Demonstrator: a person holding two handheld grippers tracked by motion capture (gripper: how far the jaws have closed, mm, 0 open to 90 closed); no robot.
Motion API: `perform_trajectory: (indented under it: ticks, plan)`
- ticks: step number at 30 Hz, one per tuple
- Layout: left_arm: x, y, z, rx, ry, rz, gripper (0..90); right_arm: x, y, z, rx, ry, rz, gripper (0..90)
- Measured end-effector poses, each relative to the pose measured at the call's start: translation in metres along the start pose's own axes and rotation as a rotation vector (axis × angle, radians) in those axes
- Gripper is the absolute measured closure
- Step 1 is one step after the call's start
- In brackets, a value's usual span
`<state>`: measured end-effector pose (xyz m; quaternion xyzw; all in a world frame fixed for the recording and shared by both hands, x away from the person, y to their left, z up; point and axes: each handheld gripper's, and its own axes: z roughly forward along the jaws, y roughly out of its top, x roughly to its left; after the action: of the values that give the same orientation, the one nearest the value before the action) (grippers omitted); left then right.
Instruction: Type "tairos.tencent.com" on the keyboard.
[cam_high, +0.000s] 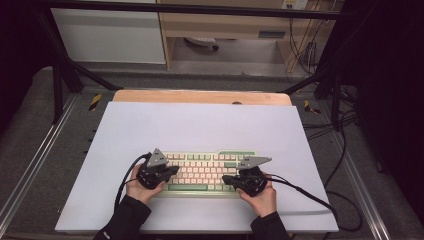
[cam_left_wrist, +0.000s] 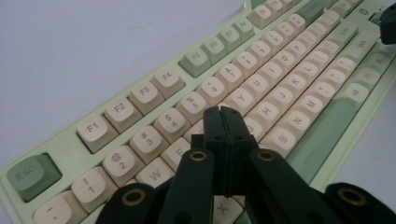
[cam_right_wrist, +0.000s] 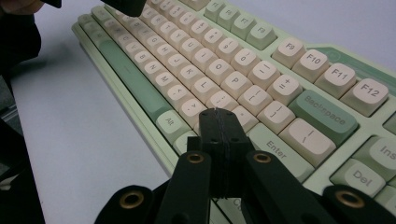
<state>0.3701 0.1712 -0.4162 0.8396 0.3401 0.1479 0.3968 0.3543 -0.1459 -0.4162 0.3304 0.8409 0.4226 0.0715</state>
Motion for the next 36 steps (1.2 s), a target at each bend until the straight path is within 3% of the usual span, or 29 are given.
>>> perform_trajectory:
  ticks: [16, 36]
  plan:
    - [0.012, -0.005, 0.002, 0.008, 0.048, -0.029, 89.9, 0.0, 0.0, 0.001, 0.0, 0.003, -0.001, 90.0]
    - [0.012, -0.008, 0.01, 0.021, 0.049, -0.026, 89.9, 0.0, 0.0, 0.001, 0.0, 0.003, -0.003, 90.0]
